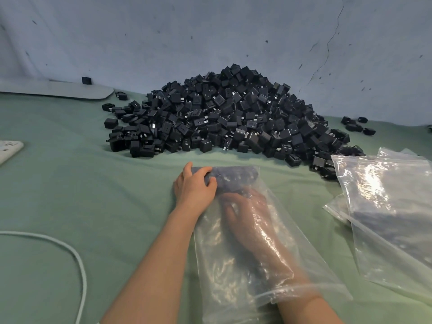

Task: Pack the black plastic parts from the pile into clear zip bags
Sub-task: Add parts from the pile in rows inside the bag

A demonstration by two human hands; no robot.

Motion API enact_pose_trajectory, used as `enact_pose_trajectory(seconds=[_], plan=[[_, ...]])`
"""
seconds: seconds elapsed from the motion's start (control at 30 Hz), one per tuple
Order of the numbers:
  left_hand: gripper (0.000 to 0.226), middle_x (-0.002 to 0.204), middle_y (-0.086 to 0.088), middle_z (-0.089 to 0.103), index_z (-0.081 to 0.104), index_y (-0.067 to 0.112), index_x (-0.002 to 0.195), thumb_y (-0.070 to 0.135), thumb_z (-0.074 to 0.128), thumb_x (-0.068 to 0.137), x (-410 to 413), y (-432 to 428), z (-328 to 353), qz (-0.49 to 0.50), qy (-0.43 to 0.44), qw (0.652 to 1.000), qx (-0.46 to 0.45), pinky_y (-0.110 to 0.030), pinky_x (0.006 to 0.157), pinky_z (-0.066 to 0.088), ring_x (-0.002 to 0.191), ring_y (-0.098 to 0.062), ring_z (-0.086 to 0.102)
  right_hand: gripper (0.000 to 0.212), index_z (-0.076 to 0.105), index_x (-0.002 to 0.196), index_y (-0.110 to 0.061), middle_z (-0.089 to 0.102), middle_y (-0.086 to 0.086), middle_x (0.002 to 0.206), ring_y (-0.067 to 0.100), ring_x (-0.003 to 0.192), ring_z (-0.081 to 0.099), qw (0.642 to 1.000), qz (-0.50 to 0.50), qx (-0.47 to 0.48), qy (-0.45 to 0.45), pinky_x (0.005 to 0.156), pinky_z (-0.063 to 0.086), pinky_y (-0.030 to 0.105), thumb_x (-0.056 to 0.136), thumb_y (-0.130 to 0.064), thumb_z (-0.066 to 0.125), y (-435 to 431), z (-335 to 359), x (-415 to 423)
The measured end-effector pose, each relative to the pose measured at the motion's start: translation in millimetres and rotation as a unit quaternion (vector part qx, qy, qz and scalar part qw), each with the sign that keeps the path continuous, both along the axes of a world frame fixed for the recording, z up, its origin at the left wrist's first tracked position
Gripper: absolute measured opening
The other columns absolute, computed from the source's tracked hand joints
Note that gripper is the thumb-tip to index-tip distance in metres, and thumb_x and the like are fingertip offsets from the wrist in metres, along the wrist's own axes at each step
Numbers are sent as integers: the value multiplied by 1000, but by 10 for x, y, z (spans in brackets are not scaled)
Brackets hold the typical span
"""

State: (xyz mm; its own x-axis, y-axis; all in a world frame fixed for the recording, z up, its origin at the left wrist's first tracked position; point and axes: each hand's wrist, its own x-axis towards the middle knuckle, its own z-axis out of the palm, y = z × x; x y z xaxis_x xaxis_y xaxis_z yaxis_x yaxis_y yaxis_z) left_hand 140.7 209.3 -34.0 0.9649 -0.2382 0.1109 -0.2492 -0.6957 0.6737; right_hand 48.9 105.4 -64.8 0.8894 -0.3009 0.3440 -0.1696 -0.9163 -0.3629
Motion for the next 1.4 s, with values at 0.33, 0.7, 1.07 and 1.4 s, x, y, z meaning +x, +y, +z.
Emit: enact_pose_trajectory(seconds=[0.33,0.7,1.07,1.4], plan=[[39,156,-7,15,49,32,134,36,45,96,-6,8,-2,-2,-2,1000,-2,-37,115,17,140,-28,22,28,60,118,-38,59,-17,121,4,123,43,999,9,36,8,109,22,21,97,-32,44,44,62,-56],[39,157,-7,15,48,32,135,36,44,96,-10,13,2,-5,-2,1000,1,-37,116,17,141,-27,23,25,64,114,-29,62,-9,116,11,119,48,996,17,89,-25,108,30,32,94,-25,49,16,-100,71],[39,157,-8,14,48,31,135,36,43,96,-24,16,16,-8,-1,1000,2,-39,116,17,142,-26,21,27,66,113,-19,61,-4,119,12,120,47,991,28,130,-32,110,15,12,92,-10,51,94,-43,87],[39,157,-8,15,48,31,135,35,44,96,-27,18,20,-8,-3,1000,-1,-38,116,17,141,-26,22,22,61,109,5,56,15,115,21,112,46,985,50,157,-54,90,14,-6,90,7,51,132,65,10]])
